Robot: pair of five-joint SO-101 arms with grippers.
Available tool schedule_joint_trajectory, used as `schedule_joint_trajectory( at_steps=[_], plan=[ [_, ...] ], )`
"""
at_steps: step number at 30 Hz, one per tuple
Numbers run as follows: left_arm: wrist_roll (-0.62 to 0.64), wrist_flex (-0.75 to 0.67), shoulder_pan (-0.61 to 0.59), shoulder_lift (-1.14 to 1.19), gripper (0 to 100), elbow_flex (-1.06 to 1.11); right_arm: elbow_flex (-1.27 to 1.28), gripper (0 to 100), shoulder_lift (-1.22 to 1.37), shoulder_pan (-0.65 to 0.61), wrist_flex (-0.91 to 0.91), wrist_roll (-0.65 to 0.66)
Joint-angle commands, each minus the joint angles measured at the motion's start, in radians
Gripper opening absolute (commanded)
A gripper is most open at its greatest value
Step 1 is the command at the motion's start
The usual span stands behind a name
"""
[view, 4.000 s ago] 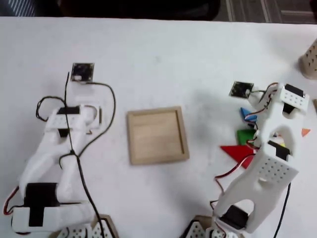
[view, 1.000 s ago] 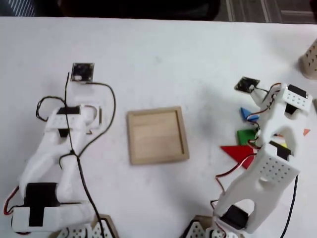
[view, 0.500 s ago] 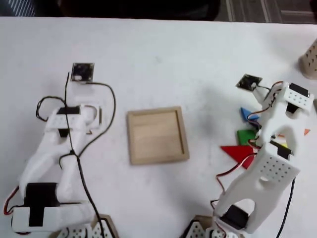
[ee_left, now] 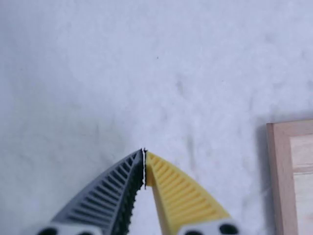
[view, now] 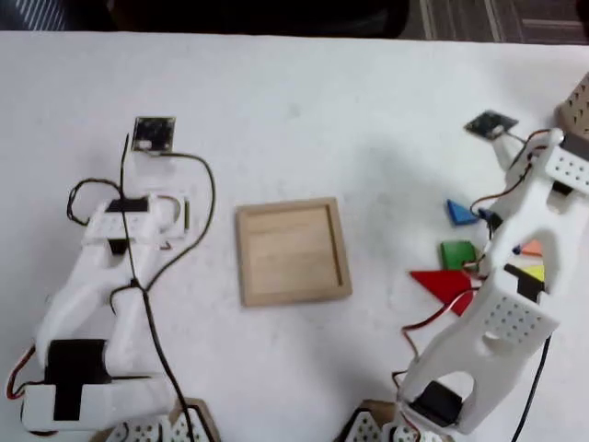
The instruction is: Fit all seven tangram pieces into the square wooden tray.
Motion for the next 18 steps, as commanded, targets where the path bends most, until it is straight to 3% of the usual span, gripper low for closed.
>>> schedule_joint_trajectory(
  at_steps=[1, 9, 13, 18],
  plan=[
    [-0.011, -0.025, 0.021, -0.007, 5, -0.046, -0.091, 2.8, -0.101, -0.062, 0.148, -0.100],
    [-0.011, -0.025, 0.018, -0.007, 5, -0.046, -0.006, 2.8, -0.229, -0.171, 0.157, -0.353],
    [-0.011, -0.025, 0.018, -0.007, 5, -0.046, 0.008, 3.1, -0.265, -0.163, 0.157, -0.358],
    [-0.011, -0.025, 0.019, -0.008, 5, -0.046, 0.129, 5.0, -0.288, -0.025, 0.159, -0.278]
  ],
)
